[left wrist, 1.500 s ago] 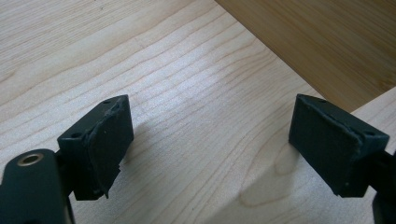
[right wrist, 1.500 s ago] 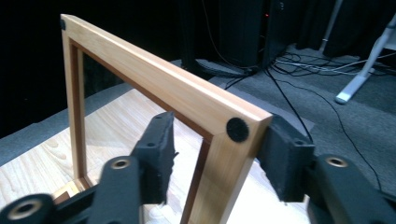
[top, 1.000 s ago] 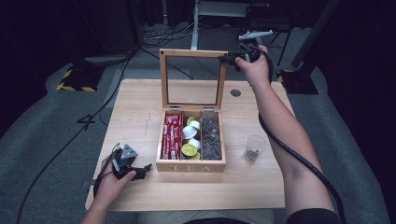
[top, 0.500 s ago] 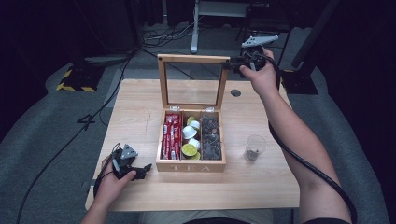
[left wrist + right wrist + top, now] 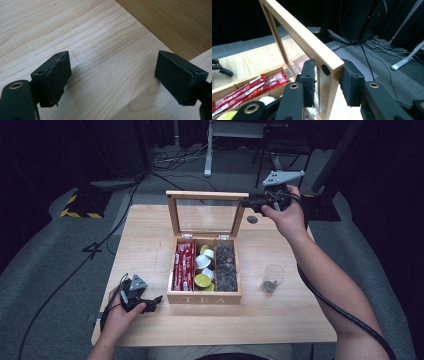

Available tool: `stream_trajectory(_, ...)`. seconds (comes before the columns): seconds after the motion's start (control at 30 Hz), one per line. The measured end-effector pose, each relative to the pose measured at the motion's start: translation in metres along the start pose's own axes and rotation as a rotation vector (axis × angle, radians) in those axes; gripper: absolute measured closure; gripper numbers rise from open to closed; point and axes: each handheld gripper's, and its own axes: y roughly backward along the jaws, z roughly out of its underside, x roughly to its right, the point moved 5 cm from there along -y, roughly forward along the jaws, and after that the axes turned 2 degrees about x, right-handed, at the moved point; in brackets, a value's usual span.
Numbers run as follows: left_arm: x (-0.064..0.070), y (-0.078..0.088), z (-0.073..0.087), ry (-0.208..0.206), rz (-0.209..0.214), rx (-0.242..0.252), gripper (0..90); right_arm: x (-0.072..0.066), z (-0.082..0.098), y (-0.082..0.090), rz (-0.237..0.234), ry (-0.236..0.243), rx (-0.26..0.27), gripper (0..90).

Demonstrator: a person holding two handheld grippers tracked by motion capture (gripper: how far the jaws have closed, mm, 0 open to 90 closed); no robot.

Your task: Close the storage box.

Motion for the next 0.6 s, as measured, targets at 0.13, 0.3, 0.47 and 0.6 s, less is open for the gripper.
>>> stream_trajectory(0.13, 0.000, 0.000, 0.000, 0.000, 0.000, 0.000, 14.3, -0.013, 0.004, 0.007, 0.001, 0.033, -0.010, 66.0)
stream_trajectory(0.3, 0.000, 0.000, 0.000, 0.000, 0.000, 0.000, 14.3, -0.027, 0.010, 0.014, -0.004, 0.050, -0.012, 64.8)
stream_trajectory(0.47, 0.000, 0.000, 0.000, 0.003, 0.000, 0.001, 14.3, -0.041, 0.018, 0.020, -0.005, 0.066, -0.016, 63.4)
stream_trajectory(0.6, 0.000, 0.000, 0.000, 0.004, 0.000, 0.001, 14.3, -0.052, 0.024, 0.024, 0.000, 0.081, -0.031, 62.1)
